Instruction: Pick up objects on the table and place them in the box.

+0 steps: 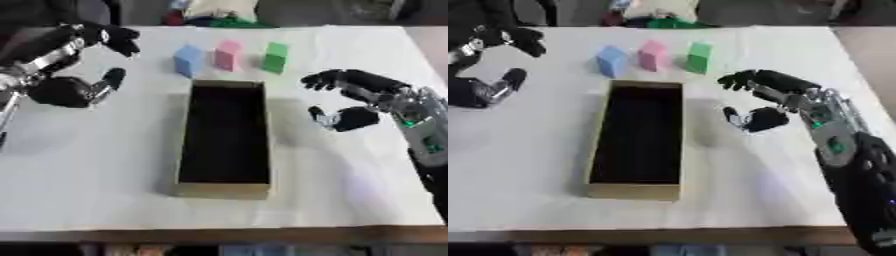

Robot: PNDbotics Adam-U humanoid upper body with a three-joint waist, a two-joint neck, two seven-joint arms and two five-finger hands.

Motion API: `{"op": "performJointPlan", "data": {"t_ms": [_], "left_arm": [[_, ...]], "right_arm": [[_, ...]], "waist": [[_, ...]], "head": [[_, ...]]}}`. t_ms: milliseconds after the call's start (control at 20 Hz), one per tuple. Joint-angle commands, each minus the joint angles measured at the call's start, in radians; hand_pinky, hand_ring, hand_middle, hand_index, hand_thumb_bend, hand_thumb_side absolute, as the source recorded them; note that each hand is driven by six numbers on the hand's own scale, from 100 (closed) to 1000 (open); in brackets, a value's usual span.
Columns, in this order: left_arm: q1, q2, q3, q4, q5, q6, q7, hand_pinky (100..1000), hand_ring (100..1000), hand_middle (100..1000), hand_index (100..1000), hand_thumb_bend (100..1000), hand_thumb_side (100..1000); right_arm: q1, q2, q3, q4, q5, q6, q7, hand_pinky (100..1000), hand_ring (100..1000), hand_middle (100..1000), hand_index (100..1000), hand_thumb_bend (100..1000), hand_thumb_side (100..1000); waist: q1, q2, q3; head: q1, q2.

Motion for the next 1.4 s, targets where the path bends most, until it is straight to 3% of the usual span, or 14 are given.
{"op": "performJointPlan", "data": {"t_ms": [50, 400, 550, 750, 1050, 1400], "left_arm": [[-0.081, 0.052, -0.034, 0.054, -0.049, -0.04, -0.047, 830, 783, 784, 986, 100, 518], [-0.258, -0.028, -0.091, 0.285, -0.244, -0.142, -0.117, 863, 813, 817, 1000, 164, 419], [-0.313, -0.078, -0.087, 0.399, -0.345, -0.188, -0.118, 872, 824, 827, 1000, 204, 379], [-0.368, -0.143, -0.058, 0.545, -0.478, -0.227, -0.095, 874, 828, 830, 1000, 183, 348], [-0.424, -0.227, 0.012, 0.724, -0.653, -0.225, -0.034, 875, 823, 832, 1000, 178, 349], [-0.455, -0.268, 0.058, 0.833, -0.807, -0.208, 0.031, 876, 829, 837, 1000, 206, 365]], "right_arm": [[-0.014, -0.013, -0.003, -0.003, 0.001, -0.005, 0.004, 817, 843, 835, 981, 100, 508], [-0.011, -0.009, 0.003, 0.002, 0.0, -0.01, 0.01, 816, 843, 834, 980, 100, 509], [-0.011, -0.009, 0.004, 0.004, 0.0, -0.012, 0.012, 816, 843, 834, 980, 100, 508], [-0.011, -0.005, 0.006, 0.007, -0.001, -0.014, 0.014, 816, 843, 833, 980, 100, 508], [-0.012, 0.002, 0.01, 0.009, -0.004, -0.018, 0.017, 816, 843, 833, 980, 100, 509], [-0.017, 0.007, 0.013, 0.014, -0.007, -0.021, 0.022, 815, 842, 833, 980, 100, 510]], "waist": [[0.005, -0.02, -0.003], [0.01, -0.025, -0.013], [0.011, -0.026, -0.017], [0.011, -0.029, -0.022], [0.01, -0.03, -0.035], [0.01, -0.026, -0.054]], "head": [[0.004, 0.005], [0.004, 0.005], [0.005, 0.005], [0.007, 0.005], [0.013, 0.005], [0.021, 0.005]]}}
